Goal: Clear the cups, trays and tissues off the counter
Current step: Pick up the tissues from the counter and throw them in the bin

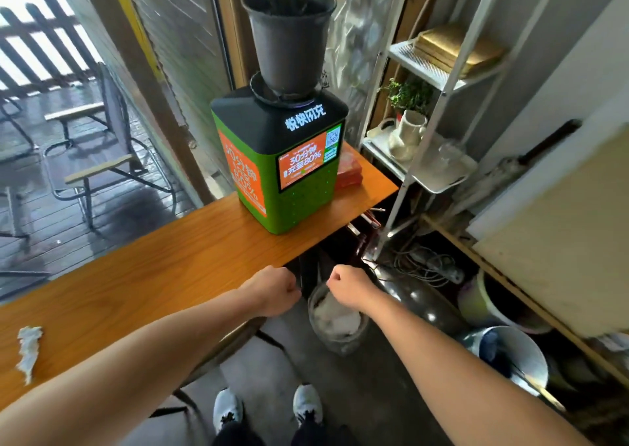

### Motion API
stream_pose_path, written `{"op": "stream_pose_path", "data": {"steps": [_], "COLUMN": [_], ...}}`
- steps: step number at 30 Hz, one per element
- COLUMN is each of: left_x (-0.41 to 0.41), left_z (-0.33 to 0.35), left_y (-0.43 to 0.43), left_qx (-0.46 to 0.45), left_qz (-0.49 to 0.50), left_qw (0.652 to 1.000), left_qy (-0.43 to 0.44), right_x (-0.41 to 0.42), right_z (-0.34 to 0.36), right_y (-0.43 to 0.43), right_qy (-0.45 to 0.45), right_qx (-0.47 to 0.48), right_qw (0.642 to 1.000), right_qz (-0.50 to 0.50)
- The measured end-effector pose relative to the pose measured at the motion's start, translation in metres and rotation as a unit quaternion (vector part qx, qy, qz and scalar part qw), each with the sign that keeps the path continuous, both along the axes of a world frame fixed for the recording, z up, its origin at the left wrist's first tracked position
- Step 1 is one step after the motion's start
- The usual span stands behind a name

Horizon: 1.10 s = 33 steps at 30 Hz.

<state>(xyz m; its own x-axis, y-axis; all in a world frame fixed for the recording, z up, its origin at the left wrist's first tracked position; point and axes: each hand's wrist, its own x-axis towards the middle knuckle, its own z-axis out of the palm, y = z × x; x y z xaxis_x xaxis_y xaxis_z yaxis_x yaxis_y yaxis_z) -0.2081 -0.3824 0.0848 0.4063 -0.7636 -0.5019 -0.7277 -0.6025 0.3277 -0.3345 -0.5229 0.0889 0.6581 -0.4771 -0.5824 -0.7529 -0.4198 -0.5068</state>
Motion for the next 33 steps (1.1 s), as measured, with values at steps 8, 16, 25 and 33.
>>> {"op": "stream_pose_path", "data": {"steps": [8, 16, 25, 33], "left_x": [0.045, 0.110, 0.174, 0.210], "left_z": [0.029, 0.017, -0.033, -0.100], "left_y": [0.102, 0.316, 0.458, 0.474], "left_qx": [-0.058, -0.015, 0.010, -0.020], "left_qz": [0.129, 0.332, 0.389, 0.410], "left_qw": [0.990, 0.943, 0.921, 0.911], "left_qy": [0.002, -0.029, -0.013, -0.037], "right_x": [0.083, 0.222, 0.296, 0.332], "right_z": [0.017, 0.000, -0.042, -0.099], "right_y": [0.070, 0.263, 0.417, 0.455], "right_qy": [-0.030, -0.042, -0.043, -0.037], "right_qx": [-0.034, -0.021, -0.002, -0.005], "right_qw": [0.990, 0.956, 0.922, 0.932], "right_qz": [0.132, 0.288, 0.384, 0.360]}}
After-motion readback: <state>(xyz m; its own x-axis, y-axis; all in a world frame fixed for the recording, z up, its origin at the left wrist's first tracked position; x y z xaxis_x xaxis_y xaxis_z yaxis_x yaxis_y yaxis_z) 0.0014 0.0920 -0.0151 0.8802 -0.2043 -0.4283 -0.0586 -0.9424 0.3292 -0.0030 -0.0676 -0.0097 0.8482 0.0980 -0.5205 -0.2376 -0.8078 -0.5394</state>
